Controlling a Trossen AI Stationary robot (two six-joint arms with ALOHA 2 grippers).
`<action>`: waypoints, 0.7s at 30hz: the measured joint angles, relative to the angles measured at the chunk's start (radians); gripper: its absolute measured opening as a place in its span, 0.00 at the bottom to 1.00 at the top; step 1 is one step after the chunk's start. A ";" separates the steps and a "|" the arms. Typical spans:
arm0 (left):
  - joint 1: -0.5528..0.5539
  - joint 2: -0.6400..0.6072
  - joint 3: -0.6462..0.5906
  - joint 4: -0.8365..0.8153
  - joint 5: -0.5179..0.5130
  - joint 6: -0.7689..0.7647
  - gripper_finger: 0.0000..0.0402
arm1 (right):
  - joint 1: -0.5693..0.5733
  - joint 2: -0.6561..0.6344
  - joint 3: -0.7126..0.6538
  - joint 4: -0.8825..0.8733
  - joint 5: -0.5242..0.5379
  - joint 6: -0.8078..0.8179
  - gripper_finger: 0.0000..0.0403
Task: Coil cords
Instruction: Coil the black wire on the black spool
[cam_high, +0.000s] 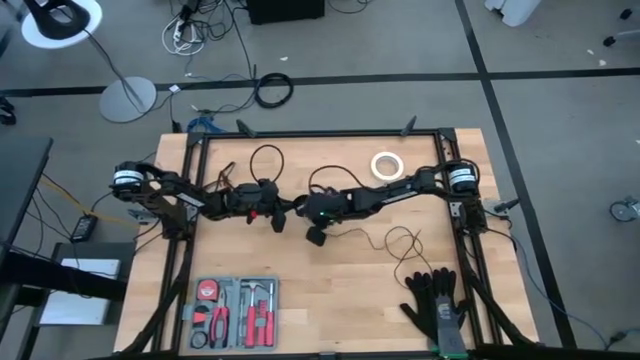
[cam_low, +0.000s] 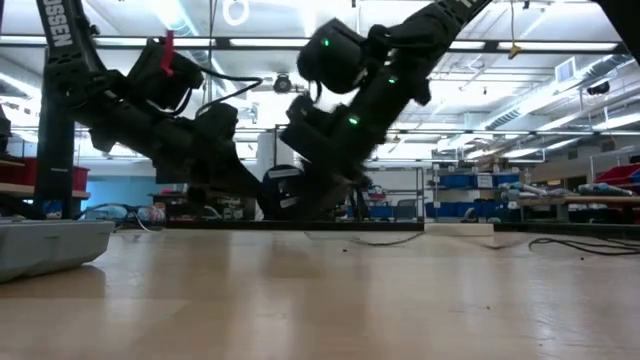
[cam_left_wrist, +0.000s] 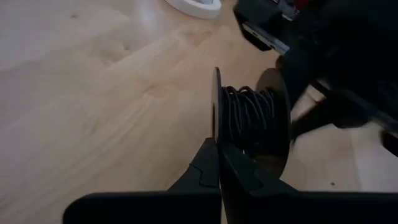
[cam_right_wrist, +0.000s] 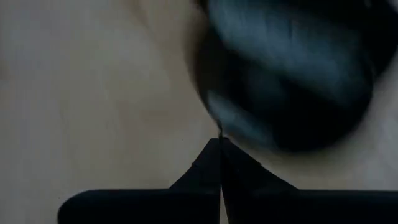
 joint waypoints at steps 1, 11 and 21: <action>0.000 0.000 -0.004 0.006 -0.009 0.000 0.00 | 0.001 -0.001 -0.002 -0.042 0.000 0.008 0.01; 0.009 0.000 -0.066 0.007 -0.060 -0.031 0.00 | 0.053 -0.001 -0.047 -0.085 0.028 0.043 0.09; 0.018 -0.001 -0.106 0.047 -0.060 -0.054 0.00 | 0.079 -0.037 -0.053 -0.208 0.123 0.099 0.09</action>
